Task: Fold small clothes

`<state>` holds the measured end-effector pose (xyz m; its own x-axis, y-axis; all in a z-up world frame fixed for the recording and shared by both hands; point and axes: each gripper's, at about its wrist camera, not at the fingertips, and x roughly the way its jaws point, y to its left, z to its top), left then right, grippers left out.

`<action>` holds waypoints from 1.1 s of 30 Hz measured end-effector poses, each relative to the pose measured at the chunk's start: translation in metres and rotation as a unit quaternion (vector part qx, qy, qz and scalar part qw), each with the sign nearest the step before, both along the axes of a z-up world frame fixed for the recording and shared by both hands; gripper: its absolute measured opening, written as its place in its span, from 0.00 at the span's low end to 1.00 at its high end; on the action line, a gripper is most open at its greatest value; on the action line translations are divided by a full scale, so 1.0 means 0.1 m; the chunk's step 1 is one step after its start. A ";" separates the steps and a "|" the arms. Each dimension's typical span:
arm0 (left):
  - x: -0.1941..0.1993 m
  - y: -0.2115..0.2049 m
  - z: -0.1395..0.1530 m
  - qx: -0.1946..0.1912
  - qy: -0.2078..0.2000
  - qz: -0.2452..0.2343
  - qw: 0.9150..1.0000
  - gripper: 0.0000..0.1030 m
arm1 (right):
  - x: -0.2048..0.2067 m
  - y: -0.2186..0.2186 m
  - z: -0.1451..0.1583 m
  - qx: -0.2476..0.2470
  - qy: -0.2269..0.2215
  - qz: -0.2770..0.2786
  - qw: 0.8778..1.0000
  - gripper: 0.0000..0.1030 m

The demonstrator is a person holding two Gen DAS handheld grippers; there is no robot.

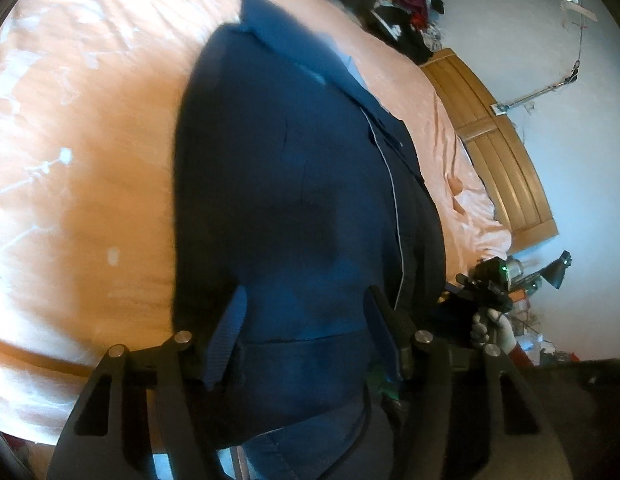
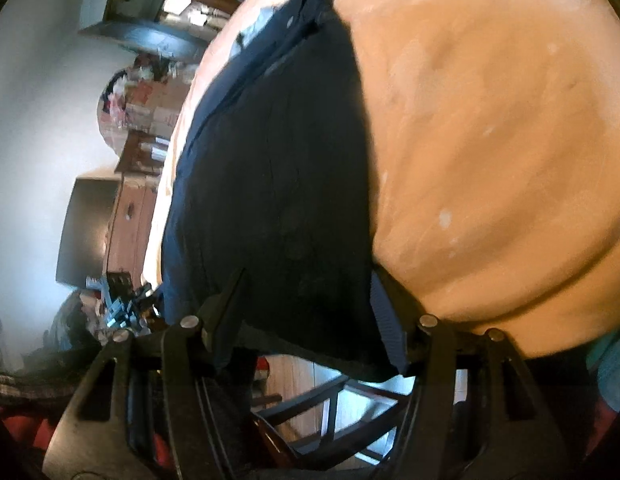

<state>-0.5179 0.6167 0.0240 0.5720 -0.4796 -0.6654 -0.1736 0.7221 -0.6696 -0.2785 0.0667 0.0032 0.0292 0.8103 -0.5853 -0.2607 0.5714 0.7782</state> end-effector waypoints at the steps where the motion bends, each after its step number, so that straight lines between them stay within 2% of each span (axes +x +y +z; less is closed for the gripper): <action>1: 0.01 0.00 0.00 -0.001 0.000 0.003 1.000 0.60 | 0.02 -0.04 0.01 0.006 -0.002 -0.009 1.000 0.59; 4: 0.01 0.07 -0.07 -0.018 -0.003 0.019 1.000 0.59 | 0.07 -0.07 0.00 0.002 -0.003 -0.017 1.000 0.58; 8: -0.01 0.14 -0.11 -0.035 -0.008 0.031 0.999 0.57 | 0.05 0.11 -0.11 0.002 0.017 0.017 1.000 0.59; 16: -0.06 0.09 -0.08 -0.058 -0.020 0.016 0.998 0.54 | -0.21 0.32 -0.16 -0.001 0.031 0.069 0.997 0.59; 20: -0.07 0.09 -0.05 -0.061 -0.028 0.009 0.998 0.44 | -0.24 0.29 -0.07 -0.002 0.018 0.069 0.997 0.59; 23: -0.07 0.13 -0.09 -0.063 -0.028 0.013 0.998 0.38 | -0.24 0.35 -0.16 -0.013 0.027 0.075 0.997 0.59; 26: -0.04 0.14 -0.18 -0.064 -0.025 0.018 0.997 0.26 | -0.29 0.49 -0.25 -0.022 0.041 0.097 0.994 0.60; 28: -0.05 0.14 -0.17 -0.059 -0.027 0.018 0.998 0.15 | -0.37 0.52 -0.22 -0.023 0.033 0.108 0.993 0.61; 29: -0.06 0.14 -0.16 -0.060 -0.031 0.016 0.998 0.05 | -0.38 0.50 -0.20 -0.021 0.030 0.107 0.994 0.61; 33: -0.10 0.15 -0.21 -0.054 -0.027 0.020 0.998 0.04 | -0.37 0.45 -0.24 -0.019 0.033 0.092 0.995 0.58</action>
<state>-0.5276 0.6315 0.0027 0.6260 -0.5231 -0.5784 -0.1618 0.6384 -0.7525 -0.3157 0.1112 -0.0210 -0.1569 0.7755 -0.6115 -0.3118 0.5486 0.7757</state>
